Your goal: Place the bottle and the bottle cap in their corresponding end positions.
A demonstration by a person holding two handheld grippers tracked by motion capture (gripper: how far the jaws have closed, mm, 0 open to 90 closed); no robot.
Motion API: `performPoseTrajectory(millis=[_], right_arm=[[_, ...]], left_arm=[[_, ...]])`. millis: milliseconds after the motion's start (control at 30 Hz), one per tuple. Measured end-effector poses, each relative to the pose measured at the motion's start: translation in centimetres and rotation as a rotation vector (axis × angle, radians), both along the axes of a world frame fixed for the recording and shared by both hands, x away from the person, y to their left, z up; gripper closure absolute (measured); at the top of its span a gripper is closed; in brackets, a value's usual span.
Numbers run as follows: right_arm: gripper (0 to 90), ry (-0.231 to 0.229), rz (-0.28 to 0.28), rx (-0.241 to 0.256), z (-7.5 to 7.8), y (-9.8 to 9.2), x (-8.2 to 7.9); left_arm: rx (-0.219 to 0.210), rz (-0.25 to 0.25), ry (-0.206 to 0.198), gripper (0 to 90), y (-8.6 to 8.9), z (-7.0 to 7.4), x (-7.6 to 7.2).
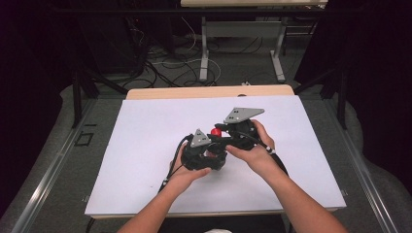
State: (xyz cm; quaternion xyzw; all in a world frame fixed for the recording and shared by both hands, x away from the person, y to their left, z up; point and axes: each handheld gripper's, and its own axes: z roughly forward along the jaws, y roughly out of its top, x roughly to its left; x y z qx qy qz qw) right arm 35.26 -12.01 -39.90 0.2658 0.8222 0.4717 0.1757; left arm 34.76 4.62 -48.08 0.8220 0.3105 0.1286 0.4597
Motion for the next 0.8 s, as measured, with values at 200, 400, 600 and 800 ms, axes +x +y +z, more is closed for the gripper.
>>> performPoseTrajectory(millis=[200,400,600,800], right_arm=[[60.1,0.004,-0.019,-0.009,-0.1,0.4,0.2],[60.8,0.039,0.129,-0.027,0.3,0.1,1.5],[60.9,0.085,0.275,-0.039,0.8,-0.5,3.0],[52.2,0.084,0.266,-0.021,0.9,-0.5,2.8]], left_arm=[[-0.003,0.008,0.01,30.1,0.1,-0.1,-0.1],[-0.008,-0.009,-0.003,30.1,0.7,-0.1,-0.1],[-0.014,-0.024,-0.003,30.1,0.8,0.0,-0.3],[-0.007,-0.018,-0.005,30.1,0.8,0.1,-0.2]])
